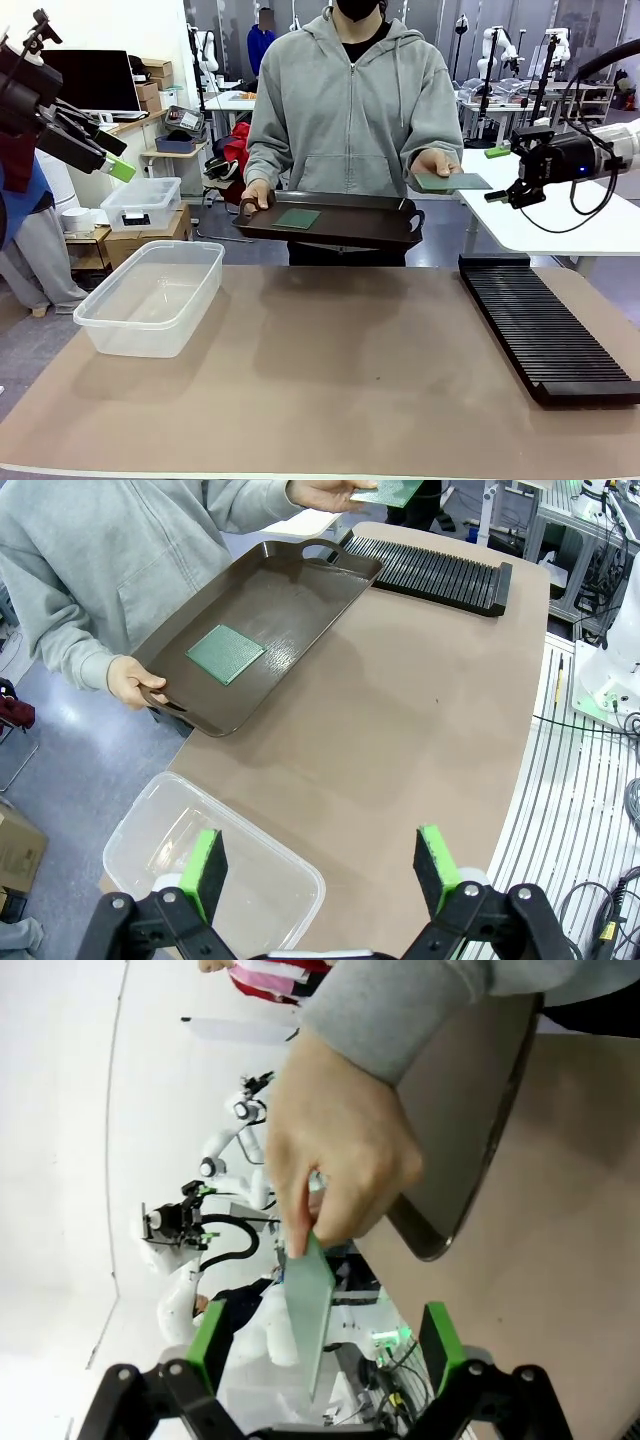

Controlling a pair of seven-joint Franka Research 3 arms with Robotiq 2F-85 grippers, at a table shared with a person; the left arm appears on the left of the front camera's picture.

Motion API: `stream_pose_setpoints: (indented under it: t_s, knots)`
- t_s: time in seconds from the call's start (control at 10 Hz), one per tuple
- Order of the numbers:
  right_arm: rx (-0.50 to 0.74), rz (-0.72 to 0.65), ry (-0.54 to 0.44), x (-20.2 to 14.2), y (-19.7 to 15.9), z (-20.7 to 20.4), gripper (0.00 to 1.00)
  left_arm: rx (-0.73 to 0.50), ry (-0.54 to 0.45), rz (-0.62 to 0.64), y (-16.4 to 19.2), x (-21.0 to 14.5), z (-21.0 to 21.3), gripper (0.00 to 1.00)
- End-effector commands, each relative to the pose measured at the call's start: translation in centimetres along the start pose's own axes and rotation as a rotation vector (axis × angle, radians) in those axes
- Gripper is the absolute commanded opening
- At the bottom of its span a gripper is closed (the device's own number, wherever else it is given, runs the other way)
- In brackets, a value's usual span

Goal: Sort PCBs into racks and boxes based on the side picked up.
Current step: Pick up the Blank PCB handed by the Human.

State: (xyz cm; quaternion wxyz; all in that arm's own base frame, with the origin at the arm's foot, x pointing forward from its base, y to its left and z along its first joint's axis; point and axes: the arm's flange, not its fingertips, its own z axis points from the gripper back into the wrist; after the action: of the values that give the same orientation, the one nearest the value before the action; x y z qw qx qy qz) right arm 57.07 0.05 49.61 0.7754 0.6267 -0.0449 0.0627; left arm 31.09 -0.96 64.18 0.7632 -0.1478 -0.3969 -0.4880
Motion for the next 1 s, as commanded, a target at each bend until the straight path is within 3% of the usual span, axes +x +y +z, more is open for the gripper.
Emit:
stream_pose_setpoints:
  t_s: [0.0, 0.2, 0.3, 0.4, 0.5, 0.6, 0.7, 0.9]
  knots:
    - [0.078, -0.034, 0.017, 1.4, 0.0, -0.5, 1.0, 0.0, -0.001, 0.0, 0.0, 0.0, -0.1, 1.0]
    - [0.122, -0.03, 0.078, 2.4, -0.2, -0.9, 1.0, 0.0, -0.001, 0.0, 0.0, 0.0, -0.1, 1.0]
    - [0.159, -0.01, 0.11, 2.0, -0.3, -1.4, 0.4, 0.0, -0.001, 0.0, 0.0, 0.0, -0.1, 1.0]
    - [0.164, -0.018, 0.126, 2.1, -0.3, -1.3, 0.4, 0.0, -0.001, 0.0, 0.0, 0.0, -0.1, 1.0]
    - [0.161, -0.023, 0.132, 2.1, -0.4, -1.4, 0.0, 0.0, -0.001, 0.0, 0.0, 0.0, -0.1, 1.0]
    - [0.161, -0.022, 0.125, 2.2, -0.6, -1.8, 0.36, 0.0, -0.001, 0.0, 0.0, 0.0, -0.1, 1.0]
    - [0.169, -0.03, 0.138, 2.5, -0.7, -2.0, 0.0, 0.0, -0.001, 0.0, 0.0, 0.0, -0.1, 1.0]
    - [0.173, -0.054, 0.158, 2.6, -1.1, -2.5, 0.0, 0.0, -0.001, 0.0, 0.0, 0.0, -0.1, 1.0]
